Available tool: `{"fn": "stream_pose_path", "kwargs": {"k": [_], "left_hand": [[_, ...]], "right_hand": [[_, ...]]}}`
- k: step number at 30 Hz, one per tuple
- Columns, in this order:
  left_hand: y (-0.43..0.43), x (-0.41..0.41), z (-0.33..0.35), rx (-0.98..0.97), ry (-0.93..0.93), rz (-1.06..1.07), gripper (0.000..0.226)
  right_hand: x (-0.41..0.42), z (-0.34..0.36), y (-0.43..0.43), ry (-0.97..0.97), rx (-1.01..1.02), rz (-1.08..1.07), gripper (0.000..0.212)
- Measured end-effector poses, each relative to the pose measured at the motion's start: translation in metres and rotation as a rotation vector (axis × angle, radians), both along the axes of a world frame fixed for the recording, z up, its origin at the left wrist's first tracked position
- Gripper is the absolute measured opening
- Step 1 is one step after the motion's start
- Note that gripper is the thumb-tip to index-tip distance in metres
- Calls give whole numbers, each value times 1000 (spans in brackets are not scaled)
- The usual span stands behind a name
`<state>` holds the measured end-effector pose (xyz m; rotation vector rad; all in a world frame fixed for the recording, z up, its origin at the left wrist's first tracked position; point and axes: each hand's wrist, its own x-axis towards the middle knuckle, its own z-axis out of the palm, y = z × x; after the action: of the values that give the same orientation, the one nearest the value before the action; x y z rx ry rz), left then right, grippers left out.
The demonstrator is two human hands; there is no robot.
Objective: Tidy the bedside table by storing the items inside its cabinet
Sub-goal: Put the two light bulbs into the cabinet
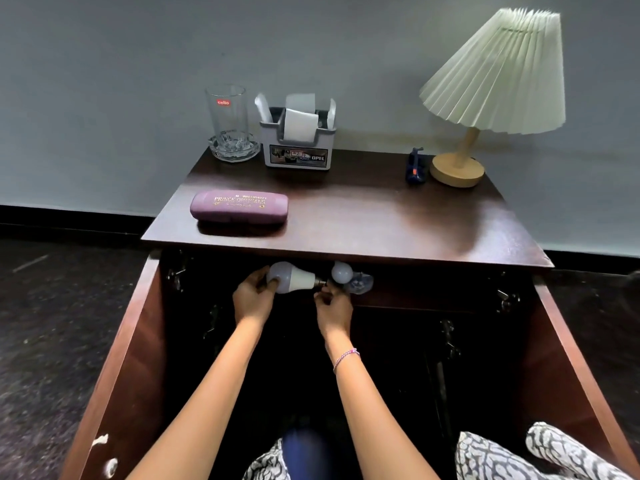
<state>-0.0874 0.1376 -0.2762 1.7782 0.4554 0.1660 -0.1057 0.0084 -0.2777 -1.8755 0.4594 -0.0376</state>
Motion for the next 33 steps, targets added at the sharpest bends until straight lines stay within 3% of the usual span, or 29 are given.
{"fn": "stream_pose_path", "kwargs": {"k": [4,10,18,25,33], "left_hand": [[-3,5,-5,24,-26,1,36],[-9,6,-9,141,-12,-79,27],[-34,4,-7,80,-60,-102,15],[-47,3,-5,74,-33,-138,9],[-47,1,5,41,41,-92,5]], "right_hand": [[14,2,4,1,9,47,21],[23,10,17,-11,-67,295,39],[8,6,9,-85,-85,180,51],[5,3,-2,21,-205,371,69],[-10,2,-2,7,-260,343,72]]}}
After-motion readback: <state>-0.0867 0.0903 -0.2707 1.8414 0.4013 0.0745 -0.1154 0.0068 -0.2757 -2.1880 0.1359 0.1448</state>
